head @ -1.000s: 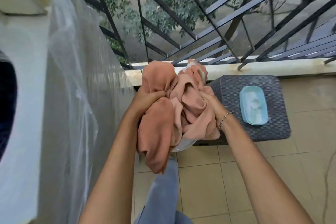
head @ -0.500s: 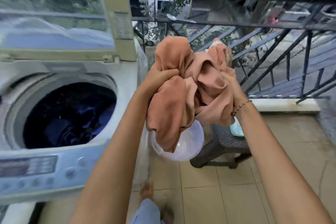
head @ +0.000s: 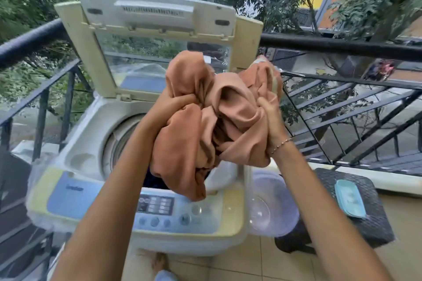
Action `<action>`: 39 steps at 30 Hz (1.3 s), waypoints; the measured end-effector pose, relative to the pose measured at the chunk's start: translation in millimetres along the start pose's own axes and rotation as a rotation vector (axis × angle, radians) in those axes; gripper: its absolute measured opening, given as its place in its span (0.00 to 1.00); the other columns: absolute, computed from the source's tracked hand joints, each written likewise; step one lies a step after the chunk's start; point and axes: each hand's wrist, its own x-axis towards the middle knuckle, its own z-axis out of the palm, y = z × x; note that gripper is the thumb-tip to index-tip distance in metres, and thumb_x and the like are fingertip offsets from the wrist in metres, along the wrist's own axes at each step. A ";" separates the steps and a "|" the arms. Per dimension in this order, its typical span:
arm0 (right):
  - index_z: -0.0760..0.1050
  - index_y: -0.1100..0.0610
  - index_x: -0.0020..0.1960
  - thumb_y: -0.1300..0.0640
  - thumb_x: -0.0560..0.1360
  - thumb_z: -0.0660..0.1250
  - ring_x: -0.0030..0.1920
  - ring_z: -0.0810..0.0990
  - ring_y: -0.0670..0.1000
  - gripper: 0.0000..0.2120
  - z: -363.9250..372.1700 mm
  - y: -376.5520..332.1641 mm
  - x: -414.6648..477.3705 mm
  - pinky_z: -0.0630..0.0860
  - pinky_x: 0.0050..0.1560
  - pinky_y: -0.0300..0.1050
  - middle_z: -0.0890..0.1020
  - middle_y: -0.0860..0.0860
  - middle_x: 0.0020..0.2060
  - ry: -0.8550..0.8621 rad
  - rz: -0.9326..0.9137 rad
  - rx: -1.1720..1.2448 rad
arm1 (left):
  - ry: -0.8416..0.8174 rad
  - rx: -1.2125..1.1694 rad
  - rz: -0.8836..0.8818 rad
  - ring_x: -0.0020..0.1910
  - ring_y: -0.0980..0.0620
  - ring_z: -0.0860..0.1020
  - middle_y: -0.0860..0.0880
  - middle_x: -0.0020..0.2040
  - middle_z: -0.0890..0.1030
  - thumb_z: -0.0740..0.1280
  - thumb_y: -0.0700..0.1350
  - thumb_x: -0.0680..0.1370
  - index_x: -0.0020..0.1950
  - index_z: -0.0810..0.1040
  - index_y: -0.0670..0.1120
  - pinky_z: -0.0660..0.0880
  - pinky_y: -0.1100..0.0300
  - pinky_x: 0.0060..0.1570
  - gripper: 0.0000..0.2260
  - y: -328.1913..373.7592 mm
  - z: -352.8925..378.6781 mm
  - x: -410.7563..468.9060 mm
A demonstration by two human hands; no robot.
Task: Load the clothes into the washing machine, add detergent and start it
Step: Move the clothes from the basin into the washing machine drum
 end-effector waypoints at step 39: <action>0.72 0.62 0.54 0.63 0.77 0.59 0.38 0.75 0.51 0.08 183.9 185.9 30.6 0.75 0.34 0.42 0.76 0.56 0.42 0.315 0.948 -0.228 | -0.066 0.161 -0.600 0.57 0.45 0.76 0.42 0.62 0.77 0.60 0.46 0.80 0.61 0.73 0.42 0.73 0.53 0.56 0.13 -195.5 -111.1 91.9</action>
